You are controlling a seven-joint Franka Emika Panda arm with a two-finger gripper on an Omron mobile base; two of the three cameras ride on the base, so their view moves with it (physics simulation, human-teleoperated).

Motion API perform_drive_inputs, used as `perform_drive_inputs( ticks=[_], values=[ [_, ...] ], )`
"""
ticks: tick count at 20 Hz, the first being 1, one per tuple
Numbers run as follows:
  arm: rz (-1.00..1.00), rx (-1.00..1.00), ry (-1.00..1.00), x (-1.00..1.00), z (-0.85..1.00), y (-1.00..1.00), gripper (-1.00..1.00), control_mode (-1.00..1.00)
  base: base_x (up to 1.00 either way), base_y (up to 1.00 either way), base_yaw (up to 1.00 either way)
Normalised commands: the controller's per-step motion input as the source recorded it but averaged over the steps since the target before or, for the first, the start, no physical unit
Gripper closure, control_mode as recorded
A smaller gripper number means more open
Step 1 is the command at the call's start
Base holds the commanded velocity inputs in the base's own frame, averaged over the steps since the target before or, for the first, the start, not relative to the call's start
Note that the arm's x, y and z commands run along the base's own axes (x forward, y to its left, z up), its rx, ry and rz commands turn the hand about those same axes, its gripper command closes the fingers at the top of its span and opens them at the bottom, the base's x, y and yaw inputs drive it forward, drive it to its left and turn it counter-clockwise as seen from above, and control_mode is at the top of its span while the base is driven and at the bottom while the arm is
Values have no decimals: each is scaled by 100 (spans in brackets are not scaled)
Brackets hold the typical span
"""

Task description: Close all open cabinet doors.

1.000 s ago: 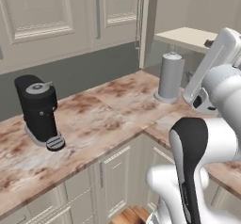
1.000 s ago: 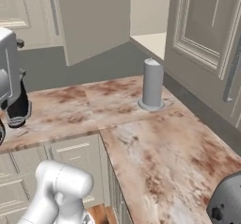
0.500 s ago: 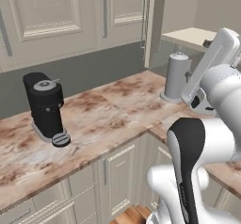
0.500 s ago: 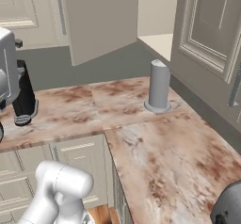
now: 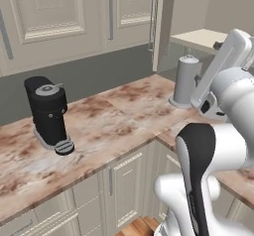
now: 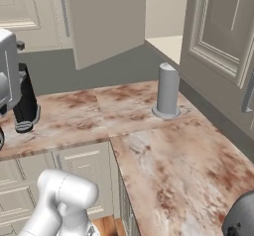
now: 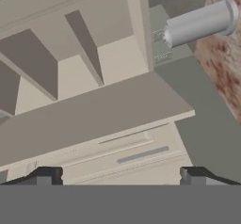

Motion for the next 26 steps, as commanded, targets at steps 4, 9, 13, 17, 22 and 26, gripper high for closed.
perform_drive_inputs(
  ticks=[4, 9, 13, 17, 22, 26],
  values=[
    [0, 0, 1, 6, 0, 9, -100, -100, 0, 0, 0],
    [0, -4, -8, -20, -1, 46, -100, -100, 0, 0, 0],
    [0, -9, -13, -33, 0, 59, -100, -100, 0, 0, 0],
    [0, -8, 0, -1, -1, 56, -100, -100, 0, 0, 0],
    [-6, 0, 16, 69, 0, 7, -100, -100, 0, 0, 0],
    [-16, 0, 11, 88, -1, -11, -100, -100, 0, 0, 0]
  ],
)
